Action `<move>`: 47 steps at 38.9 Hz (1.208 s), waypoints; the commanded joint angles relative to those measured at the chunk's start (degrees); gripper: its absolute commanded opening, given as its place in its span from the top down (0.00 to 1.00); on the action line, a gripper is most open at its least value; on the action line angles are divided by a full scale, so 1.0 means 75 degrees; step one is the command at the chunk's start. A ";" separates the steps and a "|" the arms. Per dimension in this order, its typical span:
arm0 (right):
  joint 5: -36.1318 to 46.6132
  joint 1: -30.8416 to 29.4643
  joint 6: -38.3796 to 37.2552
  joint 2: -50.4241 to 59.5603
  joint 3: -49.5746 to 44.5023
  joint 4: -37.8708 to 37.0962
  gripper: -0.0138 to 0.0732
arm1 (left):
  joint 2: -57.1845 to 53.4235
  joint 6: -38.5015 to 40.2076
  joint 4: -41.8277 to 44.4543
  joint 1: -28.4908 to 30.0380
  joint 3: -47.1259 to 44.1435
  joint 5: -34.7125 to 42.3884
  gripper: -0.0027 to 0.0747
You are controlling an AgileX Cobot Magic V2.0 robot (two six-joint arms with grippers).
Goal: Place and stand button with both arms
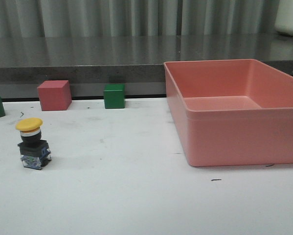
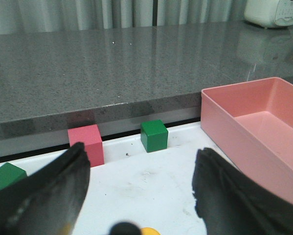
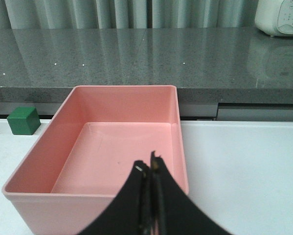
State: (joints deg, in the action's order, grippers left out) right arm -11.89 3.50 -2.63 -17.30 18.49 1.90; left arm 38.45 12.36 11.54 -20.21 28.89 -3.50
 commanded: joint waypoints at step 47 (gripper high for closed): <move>0.0655 -0.0038 0.0063 -0.0027 0.0215 -0.0062 0.92 | -0.3662 0.0099 -0.0134 -0.0069 0.0283 -0.2191 0.99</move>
State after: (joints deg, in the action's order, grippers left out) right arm -11.89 3.50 -2.63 -17.30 18.49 1.90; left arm 10.34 12.45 10.73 -20.33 29.04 -23.92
